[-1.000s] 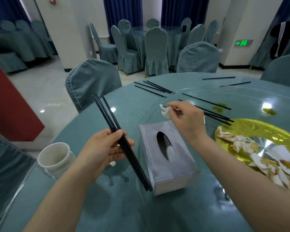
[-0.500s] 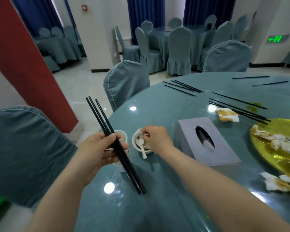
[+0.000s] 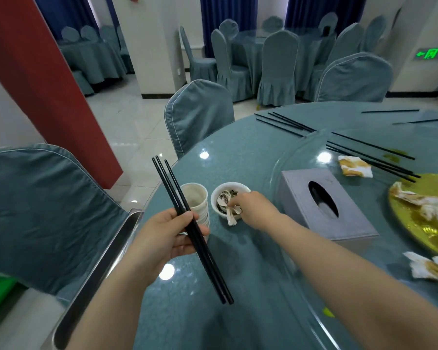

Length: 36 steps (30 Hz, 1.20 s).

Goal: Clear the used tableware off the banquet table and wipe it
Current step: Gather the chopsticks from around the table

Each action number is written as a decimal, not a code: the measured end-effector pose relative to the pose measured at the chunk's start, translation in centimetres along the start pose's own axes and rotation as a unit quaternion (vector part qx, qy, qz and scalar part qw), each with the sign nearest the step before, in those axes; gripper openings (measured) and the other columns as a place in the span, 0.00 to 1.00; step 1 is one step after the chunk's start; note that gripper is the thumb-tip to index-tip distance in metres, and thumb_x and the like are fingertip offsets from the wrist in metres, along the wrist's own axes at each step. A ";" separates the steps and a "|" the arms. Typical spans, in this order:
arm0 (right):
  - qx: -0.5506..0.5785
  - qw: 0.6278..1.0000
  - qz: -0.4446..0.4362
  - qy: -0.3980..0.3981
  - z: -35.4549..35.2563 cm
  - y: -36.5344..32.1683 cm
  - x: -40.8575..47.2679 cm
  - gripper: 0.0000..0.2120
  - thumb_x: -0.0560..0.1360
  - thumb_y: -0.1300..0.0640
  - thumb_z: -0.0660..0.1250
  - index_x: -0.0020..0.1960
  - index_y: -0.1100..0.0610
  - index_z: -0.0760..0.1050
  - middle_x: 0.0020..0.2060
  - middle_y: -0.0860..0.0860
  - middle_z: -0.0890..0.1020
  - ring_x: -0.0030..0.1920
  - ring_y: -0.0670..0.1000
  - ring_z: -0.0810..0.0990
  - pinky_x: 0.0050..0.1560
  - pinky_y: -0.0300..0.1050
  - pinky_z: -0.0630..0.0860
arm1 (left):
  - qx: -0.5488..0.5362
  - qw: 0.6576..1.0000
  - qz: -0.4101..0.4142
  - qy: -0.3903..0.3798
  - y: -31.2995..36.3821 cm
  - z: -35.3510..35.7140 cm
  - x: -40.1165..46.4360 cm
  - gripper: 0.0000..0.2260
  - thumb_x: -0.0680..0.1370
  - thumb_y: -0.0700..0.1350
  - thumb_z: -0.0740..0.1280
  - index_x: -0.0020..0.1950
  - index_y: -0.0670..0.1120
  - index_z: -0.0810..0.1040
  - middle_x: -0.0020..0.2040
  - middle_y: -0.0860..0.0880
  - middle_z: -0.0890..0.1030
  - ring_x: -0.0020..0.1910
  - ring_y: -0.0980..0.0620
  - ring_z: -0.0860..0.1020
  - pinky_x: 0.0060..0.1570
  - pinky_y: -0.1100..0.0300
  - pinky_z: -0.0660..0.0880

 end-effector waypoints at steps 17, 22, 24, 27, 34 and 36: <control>0.030 0.997 -0.022 0.063 -1.9 1.3 -12.3 0.27 0.75 0.66 0.56 0.72 0.51 0.66 0.73 0.48 0.65 0.75 0.49 0.59 0.72 0.44 0.57 | 0.012 1.000 -0.020 0.007 -2.1 1.7 -2.5 0.07 0.82 0.43 0.59 0.52 0.43 0.75 0.40 0.44 0.85 0.37 0.49 0.84 0.36 0.58 0.79; -0.012 0.996 -0.036 0.082 -1.5 3.6 -24.4 0.23 0.78 0.62 0.57 0.73 0.55 0.65 0.74 0.50 0.64 0.76 0.49 0.55 0.72 0.37 0.47 | -0.006 1.000 -0.027 0.004 -4.1 6.2 -7.8 0.07 0.82 0.42 0.59 0.50 0.43 0.75 0.37 0.45 0.85 0.35 0.50 0.84 0.37 0.57 0.77; 0.006 0.995 -0.022 0.099 -1.7 4.4 -29.7 0.22 0.79 0.62 0.56 0.73 0.55 0.65 0.74 0.50 0.65 0.76 0.49 0.55 0.71 0.34 0.45 | -0.017 0.999 -0.034 0.007 -5.4 8.0 -10.9 0.07 0.82 0.42 0.58 0.50 0.43 0.75 0.36 0.45 0.85 0.34 0.50 0.84 0.35 0.59 0.78; 0.033 0.992 0.004 0.119 -2.0 6.1 -37.6 0.22 0.79 0.60 0.56 0.73 0.54 0.65 0.74 0.49 0.65 0.76 0.49 0.55 0.68 0.29 0.41 | -0.031 0.998 -0.048 0.010 -7.8 10.9 -15.5 0.07 0.82 0.42 0.58 0.49 0.42 0.74 0.36 0.45 0.85 0.34 0.50 0.83 0.39 0.56 0.76; 0.048 0.979 0.090 0.178 -2.2 11.5 -54.7 0.20 0.77 0.62 0.61 0.68 0.55 0.73 0.68 0.50 0.73 0.72 0.50 0.65 0.72 0.37 0.52 | -0.059 0.995 -0.086 -0.009 -13.7 19.3 -25.1 0.08 0.82 0.40 0.58 0.47 0.43 0.75 0.34 0.46 0.84 0.31 0.51 0.83 0.31 0.61 0.79; 0.079 0.970 0.124 0.192 -1.4 12.9 -58.1 0.18 0.77 0.61 0.60 0.67 0.53 0.73 0.67 0.47 0.74 0.72 0.50 0.65 0.71 0.38 0.55 | -0.050 0.994 -0.097 -0.012 -15.4 20.8 -27.4 0.08 0.82 0.41 0.58 0.48 0.43 0.75 0.36 0.46 0.85 0.33 0.51 0.84 0.33 0.59 0.79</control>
Point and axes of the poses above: each hand's wrist, its own x-axis towards the middle knuckle, its own z-axis out of the palm, y = z × x, the point moved 5 cm from there along x, towards the middle knuckle
